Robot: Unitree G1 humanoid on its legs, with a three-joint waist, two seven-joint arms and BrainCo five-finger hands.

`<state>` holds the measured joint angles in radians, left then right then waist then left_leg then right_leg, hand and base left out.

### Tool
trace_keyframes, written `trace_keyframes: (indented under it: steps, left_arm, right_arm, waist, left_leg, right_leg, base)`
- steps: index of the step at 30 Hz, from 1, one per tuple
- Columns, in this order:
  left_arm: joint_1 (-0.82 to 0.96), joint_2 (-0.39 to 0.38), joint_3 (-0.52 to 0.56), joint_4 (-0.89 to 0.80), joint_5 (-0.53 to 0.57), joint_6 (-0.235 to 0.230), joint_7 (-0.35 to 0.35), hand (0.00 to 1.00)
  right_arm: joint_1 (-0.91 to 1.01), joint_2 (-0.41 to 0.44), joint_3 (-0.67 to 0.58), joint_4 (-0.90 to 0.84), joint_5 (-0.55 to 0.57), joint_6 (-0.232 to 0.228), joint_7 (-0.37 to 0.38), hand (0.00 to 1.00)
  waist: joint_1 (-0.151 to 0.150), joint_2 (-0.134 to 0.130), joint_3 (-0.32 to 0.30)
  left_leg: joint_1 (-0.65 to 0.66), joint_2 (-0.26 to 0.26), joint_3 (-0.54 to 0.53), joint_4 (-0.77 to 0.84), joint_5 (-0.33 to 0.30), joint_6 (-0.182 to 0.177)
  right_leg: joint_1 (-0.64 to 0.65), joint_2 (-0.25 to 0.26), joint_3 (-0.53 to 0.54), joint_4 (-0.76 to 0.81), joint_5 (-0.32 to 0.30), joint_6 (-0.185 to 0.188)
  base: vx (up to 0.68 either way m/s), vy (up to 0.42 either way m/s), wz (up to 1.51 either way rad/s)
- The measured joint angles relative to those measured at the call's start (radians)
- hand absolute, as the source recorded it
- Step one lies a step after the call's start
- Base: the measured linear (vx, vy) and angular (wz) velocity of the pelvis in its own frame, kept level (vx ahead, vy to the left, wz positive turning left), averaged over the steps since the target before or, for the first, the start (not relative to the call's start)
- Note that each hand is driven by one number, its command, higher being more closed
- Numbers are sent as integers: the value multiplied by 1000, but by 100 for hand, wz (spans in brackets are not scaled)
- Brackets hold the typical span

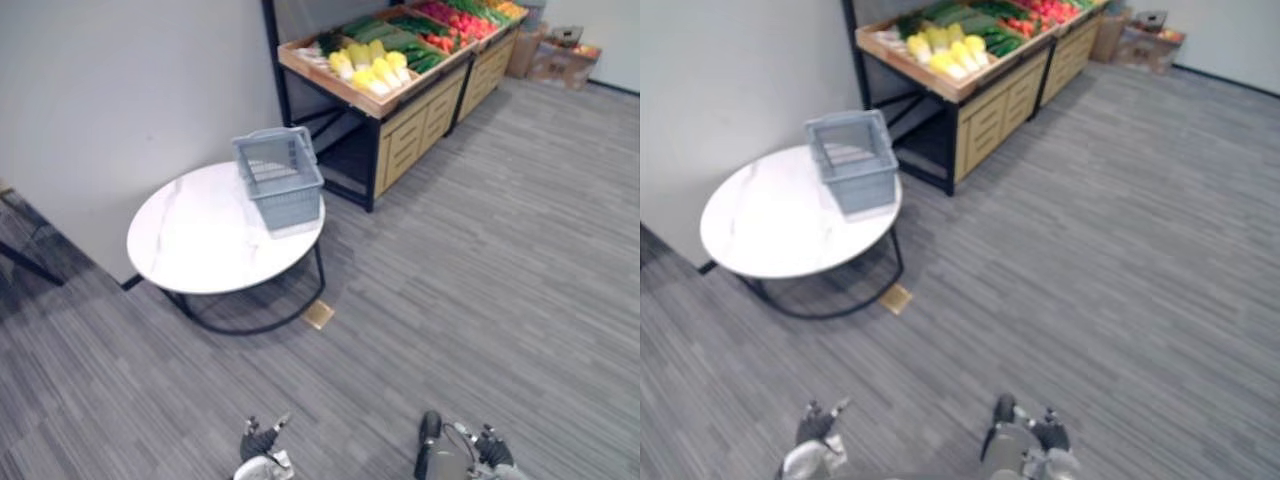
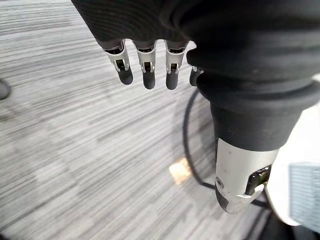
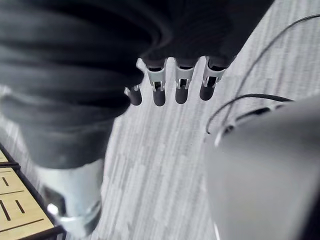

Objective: Pick vegetable in the basket

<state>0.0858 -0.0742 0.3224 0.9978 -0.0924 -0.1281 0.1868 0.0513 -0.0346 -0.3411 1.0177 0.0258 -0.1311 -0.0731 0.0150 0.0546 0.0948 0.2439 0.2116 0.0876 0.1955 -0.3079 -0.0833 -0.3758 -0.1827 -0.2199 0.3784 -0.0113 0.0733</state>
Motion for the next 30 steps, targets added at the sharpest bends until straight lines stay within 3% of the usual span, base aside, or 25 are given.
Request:
trace_keyframes:
  steps: [1,3,4,5,6,8,10,12,14,15,16,17,18,20,22,24,25,26,27,28,29,30]
  left_arm:
    - [2,-2,6,15,6,9,0,0]
    - [3,-2,60,39,30,15,0,0]
    - [2,-1,88,51,30,18,0,0]
    - [2,-1,102,62,26,22,-4,0]
    - [0,1,139,66,26,22,-11,0]
    - [-1,-2,168,61,27,21,-23,0]
    - [-3,-1,175,53,23,18,-38,0]
    - [-7,10,172,53,5,13,-44,0]
    - [-6,21,158,54,-12,14,-43,0]
    - [2,27,155,56,-12,16,-41,0]
    - [3,31,160,56,-16,19,-41,0]
    - [5,56,159,55,-12,25,-38,0]
    - [3,71,152,54,-13,24,-35,0]
    - [2,79,175,64,-11,35,-34,0]
    - [21,77,186,88,-8,50,-31,0]
    - [46,82,181,103,-3,52,-26,0]
    - [56,93,151,109,-1,52,-20,0]
    - [58,110,102,113,17,52,-17,0]
    - [55,118,77,115,31,53,-17,0]
    - [57,135,30,115,39,54,-13,0]
    - [55,147,4,114,43,59,-8,0]
    - [39,160,-26,111,60,66,1,0]
  right_arm:
    - [-6,1,-14,12,-7,0,-3,0]
    - [-14,3,-39,22,-27,13,-4,0]
    - [-14,-2,-42,32,-28,21,-4,0]
    - [-18,-6,-41,49,-29,26,-5,0]
    - [-24,-7,-38,71,-32,38,-5,0]
    - [-30,-8,-4,78,-66,40,-5,0]
    - [-54,-4,17,83,-67,40,-4,0]
    - [-102,4,49,92,-64,38,-4,0]
    - [-110,5,87,87,-62,35,-4,0]
    - [-109,1,123,81,-55,32,-4,0]
    - [-107,4,144,79,-54,32,-5,0]
    - [-104,16,192,75,-54,32,-5,0]
    - [-111,29,234,60,-56,28,-1,0]
    - [-114,49,243,57,-57,16,3,0]
    - [-113,53,241,72,-59,17,15,0]
    - [-95,49,195,100,-67,17,18,0]
    - [-76,42,152,126,-69,18,18,0]
    - [-54,31,99,140,-70,21,19,0]
    - [-47,19,72,139,-77,21,17,0]
    - [-32,1,31,144,-98,26,16,0]
    - [-26,2,-11,135,-90,22,15,0]
    - [-26,-10,-33,134,-93,19,11,0]
  waist:
    - [0,5,-3]
    - [-8,18,-3]
    - [-10,12,6]
    - [-3,17,10]
    - [14,17,12]
    - [18,14,14]
    - [23,13,15]
    - [27,10,21]
    - [29,0,27]
    - [32,1,28]
    - [39,-7,32]
    - [52,-35,28]
    - [52,-69,31]
    - [78,-77,45]
    - [81,-82,38]
    - [77,-89,21]
    - [73,-91,10]
    - [67,-92,11]
    - [60,-91,13]
    - [42,-87,20]
    - [21,-91,24]
    - [-3,-95,25]
  left_leg:
    - [-18,8,-16,47,35,0]
    - [-126,33,-72,276,175,-15]
    - [-219,44,-123,460,295,-87]
    - [-270,51,-129,605,313,-112]
    - [-342,56,-90,773,299,-109]
    - [-400,56,-29,847,239,-90]
    - [-458,54,26,834,173,-75]
    - [-530,40,105,621,97,-37]
    - [-525,8,113,371,116,-13]
    - [-510,-12,85,148,170,11]
    - [-504,-21,76,119,259,6]
    - [-486,-64,103,105,252,18]
    - [-509,-71,109,145,219,30]
    - [-541,-65,125,232,159,47]
    - [-517,-73,150,236,131,69]
    - [-458,-114,165,167,127,80]
    - [-412,-140,171,113,127,84]
    - [-352,-161,175,66,119,94]
    - [-319,-171,173,46,115,100]
    - [-248,-185,171,6,107,111]
    - [-199,-191,156,-10,101,120]
    - [-133,-193,143,-37,98,122]
  right_leg:
    - [7,6,-7,12,-12,-10]
    - [74,22,-48,1,-63,-25]
    - [139,32,-71,-38,-82,-36]
    - [195,45,-74,-78,-87,-44]
    - [298,64,-71,-149,-87,-44]
    - [406,75,-67,-221,-87,-44]
    - [469,81,-52,-279,-96,-44]
    - [538,69,-34,-329,-114,-16]
    - [568,44,-25,-329,-150,13]
    - [582,32,-15,-324,-181,41]
    - [595,20,-7,-323,-193,58]
    - [610,-10,4,-325,-206,49]
    - [605,-12,8,-328,-183,30]
    - [610,-16,23,-348,-130,43]
    - [610,-28,73,-350,-54,56]
    - [580,-59,122,-272,-15,63]
    - [519,-83,147,-126,-12,63]
    - [430,-104,174,85,27,76]
    - [386,-114,185,193,77,77]
    - [303,-121,219,404,174,93]
    - [246,-112,230,566,145,79]
    - [182,-90,218,700,77,63]
  base:
    - [652,-444,3]
    - [571,-377,23]
    - [607,-310,28]
    - [789,-352,6]
    - [639,-242,-14]
    - [388,-125,-18]
    - [347,-42,-29]
    - [421,105,-37]
    - [349,249,-20]
    - [329,297,-20]
    - [369,283,-20]
    - [412,205,-1]
    - [412,176,0]
    - [369,199,-8]
    - [363,244,-12]
    - [329,215,-7]
    - [397,244,-1]
    - [318,196,1]
    - [372,203,9]
    - [244,107,22]
    - [380,131,40]
    - [323,50,45]
